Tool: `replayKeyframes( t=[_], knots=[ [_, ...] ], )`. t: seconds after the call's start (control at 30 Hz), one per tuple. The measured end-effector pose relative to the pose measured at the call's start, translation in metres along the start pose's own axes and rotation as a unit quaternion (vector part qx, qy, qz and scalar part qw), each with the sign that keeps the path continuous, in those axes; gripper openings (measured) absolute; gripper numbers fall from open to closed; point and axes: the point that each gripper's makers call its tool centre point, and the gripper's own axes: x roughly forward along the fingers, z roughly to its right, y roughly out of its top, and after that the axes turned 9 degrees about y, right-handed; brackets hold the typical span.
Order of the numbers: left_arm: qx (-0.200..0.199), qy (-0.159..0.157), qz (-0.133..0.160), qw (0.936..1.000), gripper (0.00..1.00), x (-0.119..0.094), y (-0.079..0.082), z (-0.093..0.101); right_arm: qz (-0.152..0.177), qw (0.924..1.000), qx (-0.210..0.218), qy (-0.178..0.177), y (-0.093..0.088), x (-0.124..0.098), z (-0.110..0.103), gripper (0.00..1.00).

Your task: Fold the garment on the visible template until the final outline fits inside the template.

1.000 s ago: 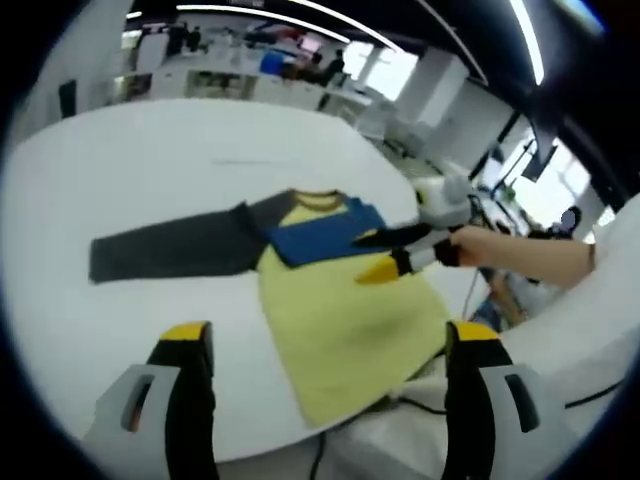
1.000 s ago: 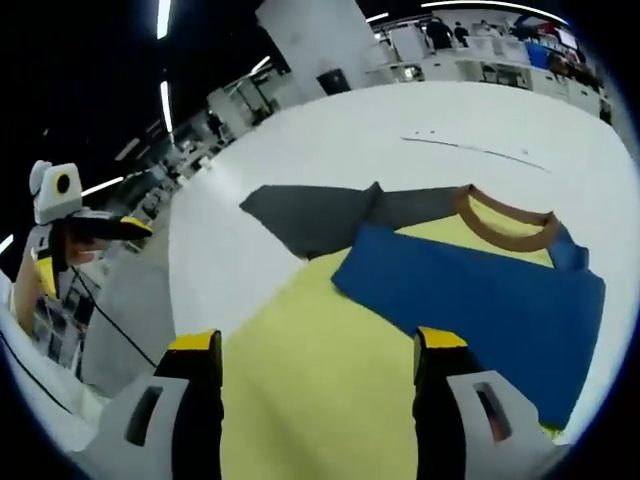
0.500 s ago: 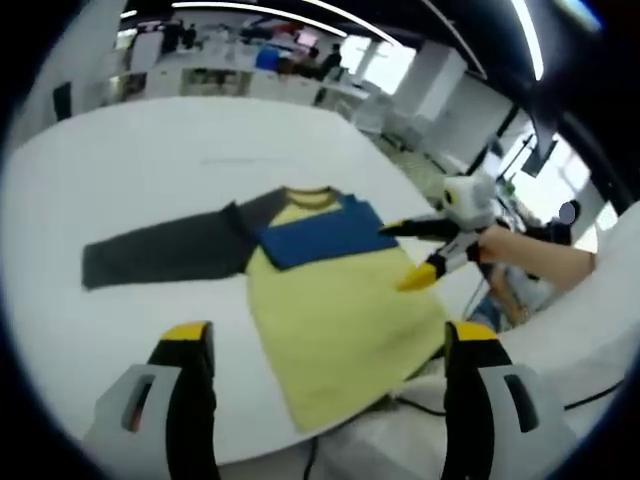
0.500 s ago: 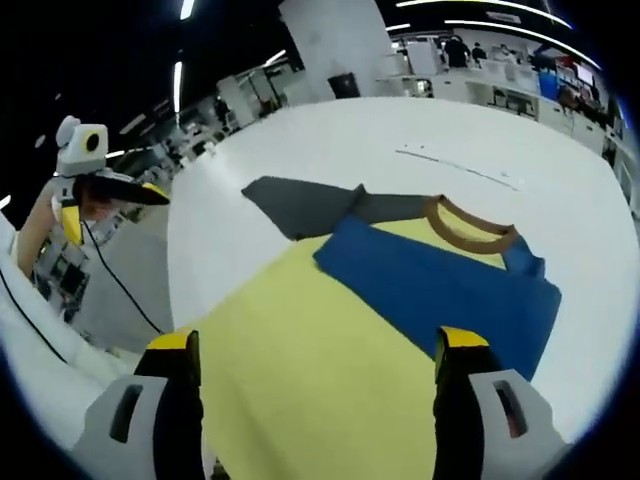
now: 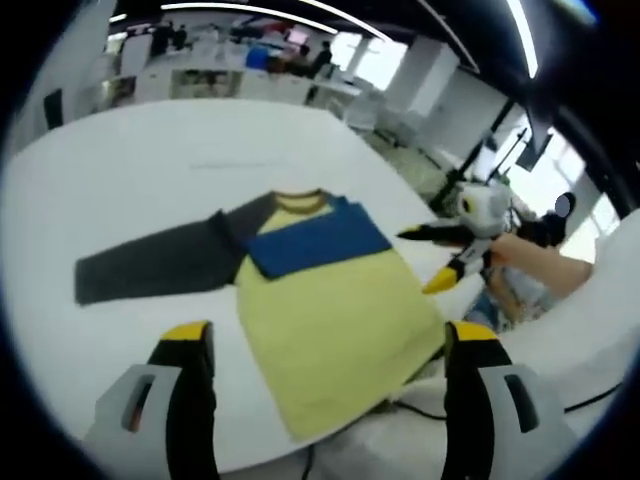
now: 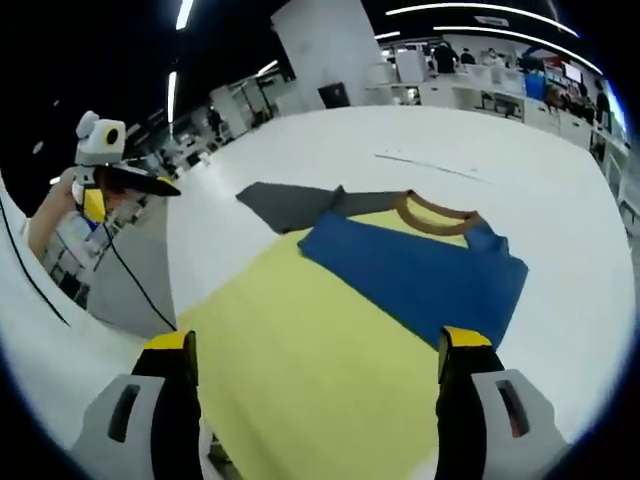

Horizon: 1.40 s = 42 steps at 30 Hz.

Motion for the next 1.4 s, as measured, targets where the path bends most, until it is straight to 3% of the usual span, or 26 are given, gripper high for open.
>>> replayKeyframes(
  t=[0.3, 0.43, 0.6, 0.97, 1.4],
  knots=[
    [-0.003, 0.012, -0.001, 0.9999, 0.92, -0.003, -0.005, -0.002, 0.032, 0.9992, 0.003, -0.024, 0.003, -0.034, 0.004, 1.0],
    [0.017, 0.027, -0.02, 0.9993, 0.92, -0.001, -0.016, -0.004, 0.04, 0.9989, 0.002, -0.025, 0.002, -0.046, 0.002, 1.0],
    [0.016, 0.02, -0.022, 0.9994, 0.92, 0.002, -0.017, 0.001, 0.055, 0.9979, 0.005, -0.034, 0.0, -0.061, 0.001, 1.0],
    [0.021, 0.018, -0.028, 0.9992, 0.91, 0.007, -0.016, 0.008, 0.075, 0.9941, 0.038, -0.069, -0.03, -0.099, 0.009, 1.0],
    [0.018, 0.016, -0.029, 0.9993, 0.91, 0.012, -0.012, 0.013, 0.084, 0.9922, 0.048, -0.079, -0.037, -0.113, 0.013, 1.0]
  ],
)
